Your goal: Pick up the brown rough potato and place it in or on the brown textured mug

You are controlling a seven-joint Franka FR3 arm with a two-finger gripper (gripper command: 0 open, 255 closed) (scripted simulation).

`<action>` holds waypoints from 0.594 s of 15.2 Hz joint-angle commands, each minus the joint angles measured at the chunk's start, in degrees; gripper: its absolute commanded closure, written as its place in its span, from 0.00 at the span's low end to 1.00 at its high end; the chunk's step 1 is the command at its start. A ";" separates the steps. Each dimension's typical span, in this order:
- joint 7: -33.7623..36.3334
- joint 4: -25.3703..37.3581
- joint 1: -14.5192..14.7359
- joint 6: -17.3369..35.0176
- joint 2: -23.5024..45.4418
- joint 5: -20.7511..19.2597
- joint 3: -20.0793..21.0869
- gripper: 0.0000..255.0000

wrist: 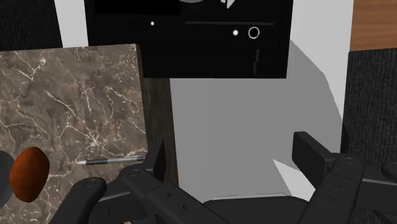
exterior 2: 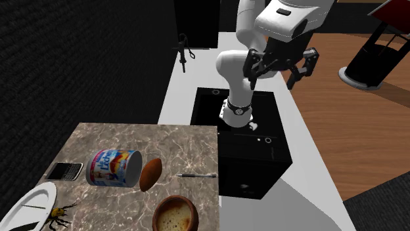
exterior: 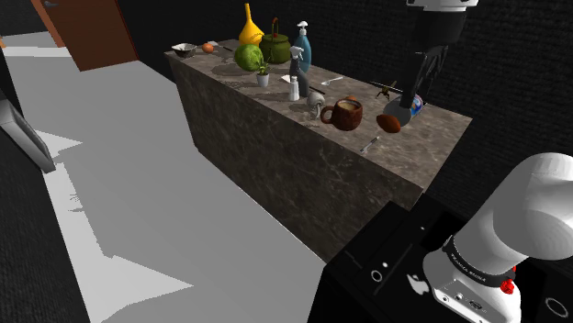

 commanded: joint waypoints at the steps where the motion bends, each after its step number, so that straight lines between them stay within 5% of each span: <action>1: 0.00 0.00 0.00 0.00 0.00 0.00 0.00 0.00; 9: -11.55 -7.49 -2.28 11.49 2.23 -8.07 -8.21 0.00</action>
